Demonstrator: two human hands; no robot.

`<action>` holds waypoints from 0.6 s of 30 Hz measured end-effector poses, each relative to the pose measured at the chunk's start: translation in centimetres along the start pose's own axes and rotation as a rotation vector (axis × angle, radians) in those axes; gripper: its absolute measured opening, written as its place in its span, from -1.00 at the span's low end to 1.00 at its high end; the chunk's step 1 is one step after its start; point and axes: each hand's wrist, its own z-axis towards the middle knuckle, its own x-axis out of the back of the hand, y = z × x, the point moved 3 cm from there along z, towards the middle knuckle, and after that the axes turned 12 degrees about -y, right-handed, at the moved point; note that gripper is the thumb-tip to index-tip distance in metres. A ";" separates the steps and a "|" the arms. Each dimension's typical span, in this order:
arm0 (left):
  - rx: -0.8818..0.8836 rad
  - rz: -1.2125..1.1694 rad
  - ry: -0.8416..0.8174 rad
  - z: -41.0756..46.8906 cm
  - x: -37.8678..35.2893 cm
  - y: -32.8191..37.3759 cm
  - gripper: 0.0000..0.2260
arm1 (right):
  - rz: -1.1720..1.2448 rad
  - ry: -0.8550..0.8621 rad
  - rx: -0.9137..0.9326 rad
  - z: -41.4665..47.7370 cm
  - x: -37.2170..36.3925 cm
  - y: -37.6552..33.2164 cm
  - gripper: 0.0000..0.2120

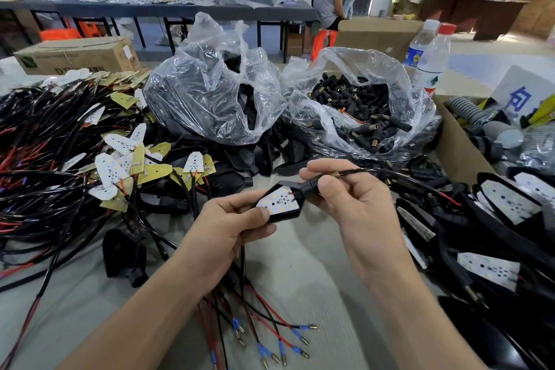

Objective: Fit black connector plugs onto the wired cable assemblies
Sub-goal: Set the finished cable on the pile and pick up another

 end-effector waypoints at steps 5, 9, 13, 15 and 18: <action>-0.028 0.056 -0.001 -0.1 0.0 0.0 -0.66 | 0.012 -0.017 0.008 0.3 -0.2 -0.4 -0.81; -0.042 0.001 0.017 0.0 -0.2 0.4 -0.67 | -0.106 -0.014 0.024 0.2 -0.9 -1.1 -0.83; -0.005 -0.075 0.033 -0.1 -0.4 0.7 -0.69 | -0.656 0.149 -0.076 -0.3 0.5 -2.5 -0.74; 0.016 -0.095 0.073 -0.1 -0.3 0.8 -0.71 | -0.913 0.259 -0.052 -1.0 1.0 -3.9 -0.55; 0.041 -0.090 0.140 -0.2 -0.1 0.8 -0.81 | -1.089 0.361 0.223 -2.2 0.2 -7.0 -0.64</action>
